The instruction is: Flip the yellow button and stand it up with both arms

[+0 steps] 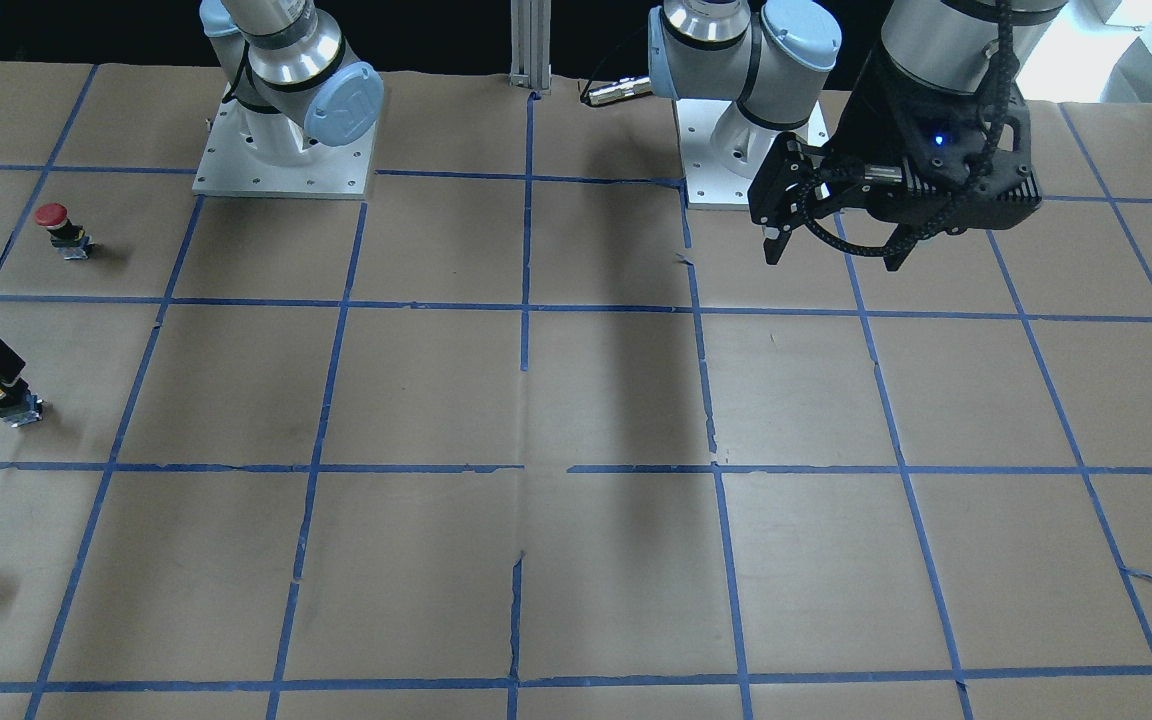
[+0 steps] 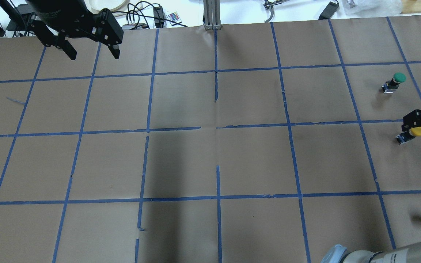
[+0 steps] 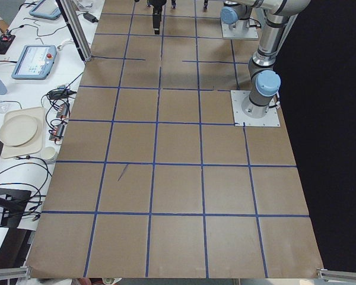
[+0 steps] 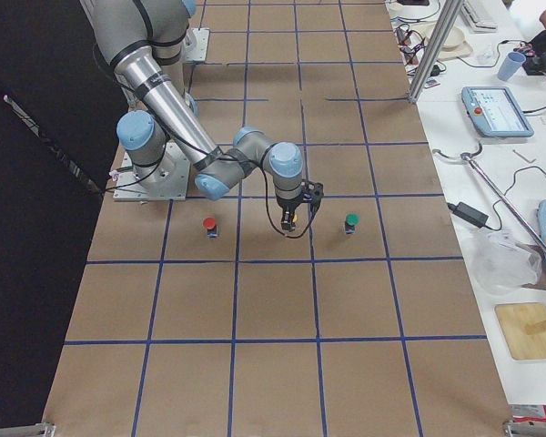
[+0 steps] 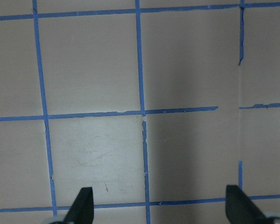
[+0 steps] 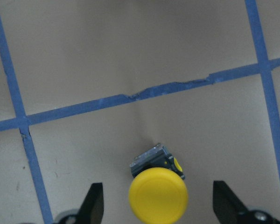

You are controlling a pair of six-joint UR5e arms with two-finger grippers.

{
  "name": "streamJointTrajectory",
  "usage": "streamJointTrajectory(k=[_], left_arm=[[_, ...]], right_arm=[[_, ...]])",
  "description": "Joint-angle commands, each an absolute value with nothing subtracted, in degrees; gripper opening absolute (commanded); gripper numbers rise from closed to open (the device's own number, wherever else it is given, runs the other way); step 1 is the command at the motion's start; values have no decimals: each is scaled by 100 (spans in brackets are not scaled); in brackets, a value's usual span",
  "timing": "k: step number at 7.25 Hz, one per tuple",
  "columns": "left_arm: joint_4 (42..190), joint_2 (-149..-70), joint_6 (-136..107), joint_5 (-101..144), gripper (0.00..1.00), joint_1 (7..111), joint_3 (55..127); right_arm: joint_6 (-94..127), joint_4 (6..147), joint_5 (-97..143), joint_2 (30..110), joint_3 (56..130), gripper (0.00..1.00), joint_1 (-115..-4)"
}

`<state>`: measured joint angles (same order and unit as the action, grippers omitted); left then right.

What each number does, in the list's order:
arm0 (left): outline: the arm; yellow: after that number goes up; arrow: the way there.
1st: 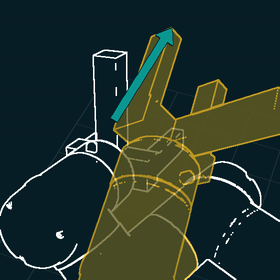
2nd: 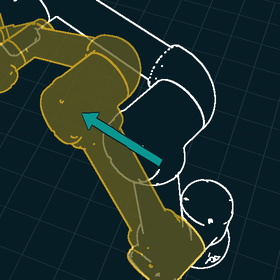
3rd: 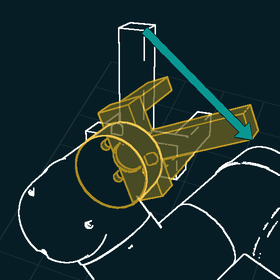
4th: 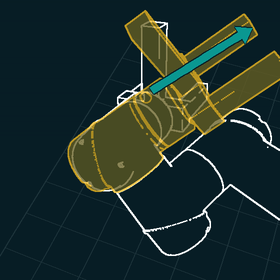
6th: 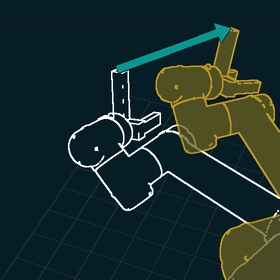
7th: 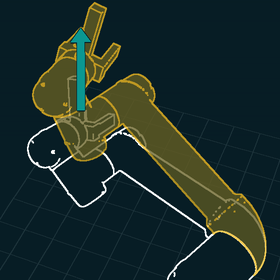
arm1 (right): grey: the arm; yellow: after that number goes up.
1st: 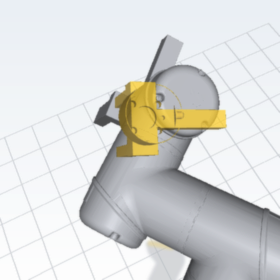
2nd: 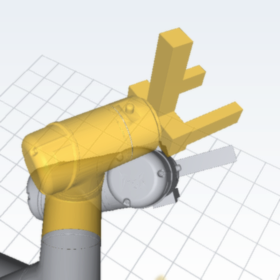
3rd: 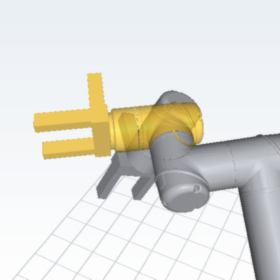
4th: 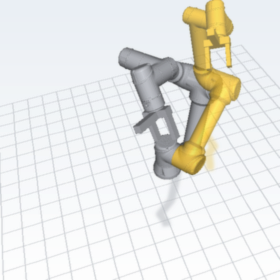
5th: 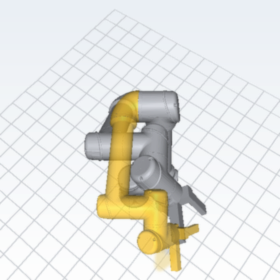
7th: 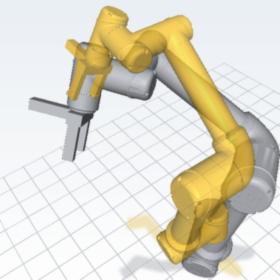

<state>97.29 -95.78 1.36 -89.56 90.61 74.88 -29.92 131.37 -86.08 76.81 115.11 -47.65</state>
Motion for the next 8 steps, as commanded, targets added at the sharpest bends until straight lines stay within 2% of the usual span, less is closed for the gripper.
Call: streamJointTrajectory(k=[1, 2, 3, 5, 8], left_arm=[[9729, -9528, 132, -8965, 100, 9053, 7479], [9729, -9536, 132, -8965, 100, 9035, 7479], [9729, -9562, 123, -8991, 100, 9026, 7479], [9747, -9589, 97, -9000, 100, 9035, 7541], [9747, -9598, 70, -8991, 100, 9035, 7541]], right_arm=[[-3014, 11770, -8990, 8083, 10912, 100, -4781], [-2945, 10690, -8939, 8330, 10359, 100, -4842], [-2944, 10409, -8930, 8610, 10127, 100, -5017], [-2518, 9822, -8956, 9558, 10169, 100, -5901], [-1164, 9097, -9000, 10263, 10274, 100, -7291]])
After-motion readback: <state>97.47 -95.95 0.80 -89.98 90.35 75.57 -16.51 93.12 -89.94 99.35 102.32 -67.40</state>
